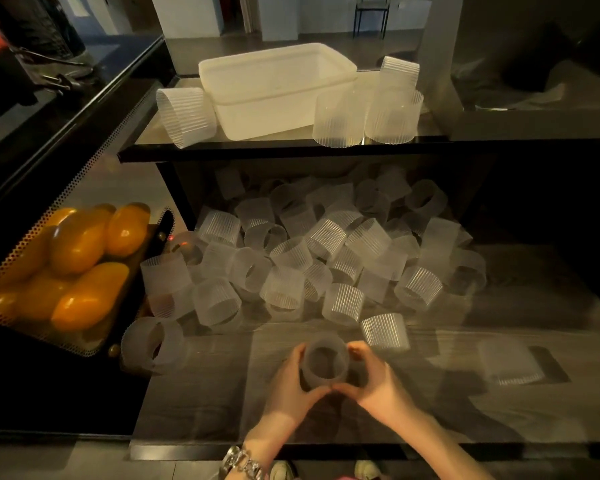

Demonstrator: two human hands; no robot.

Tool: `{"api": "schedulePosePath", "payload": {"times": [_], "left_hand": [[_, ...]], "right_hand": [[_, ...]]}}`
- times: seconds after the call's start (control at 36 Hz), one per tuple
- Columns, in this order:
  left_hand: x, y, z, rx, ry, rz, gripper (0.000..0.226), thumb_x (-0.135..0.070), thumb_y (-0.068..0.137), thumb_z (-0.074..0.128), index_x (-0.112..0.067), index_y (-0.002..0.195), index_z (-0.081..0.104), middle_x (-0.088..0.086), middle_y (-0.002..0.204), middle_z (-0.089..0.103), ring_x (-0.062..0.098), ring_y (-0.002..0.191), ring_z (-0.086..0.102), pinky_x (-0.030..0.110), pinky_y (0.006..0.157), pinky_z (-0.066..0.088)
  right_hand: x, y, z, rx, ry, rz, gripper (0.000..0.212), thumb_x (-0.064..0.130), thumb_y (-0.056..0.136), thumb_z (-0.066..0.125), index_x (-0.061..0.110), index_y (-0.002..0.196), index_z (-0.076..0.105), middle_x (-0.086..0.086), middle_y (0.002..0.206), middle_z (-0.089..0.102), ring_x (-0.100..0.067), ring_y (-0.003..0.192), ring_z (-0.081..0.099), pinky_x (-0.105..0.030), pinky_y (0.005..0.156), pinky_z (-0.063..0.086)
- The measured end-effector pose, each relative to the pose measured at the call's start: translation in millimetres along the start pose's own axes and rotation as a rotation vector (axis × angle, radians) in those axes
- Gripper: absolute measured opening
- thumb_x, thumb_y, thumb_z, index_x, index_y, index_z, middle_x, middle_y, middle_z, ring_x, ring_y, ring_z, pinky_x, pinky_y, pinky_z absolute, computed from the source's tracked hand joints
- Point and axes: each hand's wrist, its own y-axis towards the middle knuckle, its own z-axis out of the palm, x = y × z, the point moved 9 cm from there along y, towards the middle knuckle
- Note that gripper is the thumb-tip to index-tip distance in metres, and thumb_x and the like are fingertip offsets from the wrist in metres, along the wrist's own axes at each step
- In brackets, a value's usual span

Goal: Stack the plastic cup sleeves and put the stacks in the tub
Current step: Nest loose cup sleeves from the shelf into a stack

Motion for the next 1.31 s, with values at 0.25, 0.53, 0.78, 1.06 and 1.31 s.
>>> {"api": "schedulePosePath", "payload": {"times": [0.25, 0.53, 0.78, 1.06, 1.31], "left_hand": [[8, 3, 7, 0.017, 0.002, -0.016, 0.074, -0.024, 0.070, 0.078, -0.035, 0.128, 0.033, -0.009, 0.132, 0.048, 0.009, 0.125, 0.045, 0.034, 0.105, 0.040], [2, 13, 4, 0.045, 0.027, -0.056, 0.098, -0.028, 0.062, 0.083, -0.028, 0.142, 0.026, -0.012, 0.137, 0.038, 0.010, 0.130, 0.036, 0.029, 0.107, 0.034], [-6, 15, 2, 0.052, 0.054, -0.038, 0.091, -0.025, 0.065, 0.082, -0.025, 0.140, 0.030, -0.007, 0.137, 0.043, 0.010, 0.127, 0.040, 0.027, 0.106, 0.035], [-19, 10, -1, 0.048, 0.114, -0.017, 0.090, -0.029, 0.065, 0.082, -0.028, 0.139, 0.029, -0.003, 0.137, 0.042, 0.014, 0.129, 0.038, 0.037, 0.108, 0.035], [-92, -6, 30, 0.064, 0.266, 0.296, 0.069, -0.030, 0.079, 0.069, -0.026, 0.139, 0.035, -0.010, 0.138, 0.041, 0.003, 0.125, 0.040, 0.007, 0.102, 0.024]], "right_hand": [[-9, 4, 2, 0.008, 0.037, 0.034, 0.077, 0.035, 0.061, 0.084, 0.022, 0.127, 0.046, 0.007, 0.119, 0.058, -0.009, 0.112, 0.056, -0.033, 0.096, 0.046], [-30, -34, -174, -0.811, -0.249, 0.045, 0.047, 0.010, 0.074, 0.075, 0.010, 0.116, 0.055, -0.015, 0.111, 0.058, -0.032, 0.102, 0.052, -0.035, 0.087, 0.043], [-165, -60, -223, -0.597, -0.403, 0.774, 0.085, 0.028, 0.069, 0.080, 0.007, 0.137, 0.034, -0.032, 0.133, 0.039, -0.047, 0.122, 0.036, -0.057, 0.099, 0.032], [-112, -55, -153, -0.654, -0.015, 0.510, 0.074, 0.023, 0.066, 0.083, 0.009, 0.124, 0.038, -0.025, 0.118, 0.056, -0.041, 0.104, 0.056, -0.047, 0.087, 0.046], [-58, -25, -68, -0.492, 0.219, 0.197, 0.088, 0.001, 0.060, 0.084, 0.002, 0.133, 0.035, -0.016, 0.121, 0.051, -0.029, 0.110, 0.052, -0.027, 0.090, 0.043]]}}
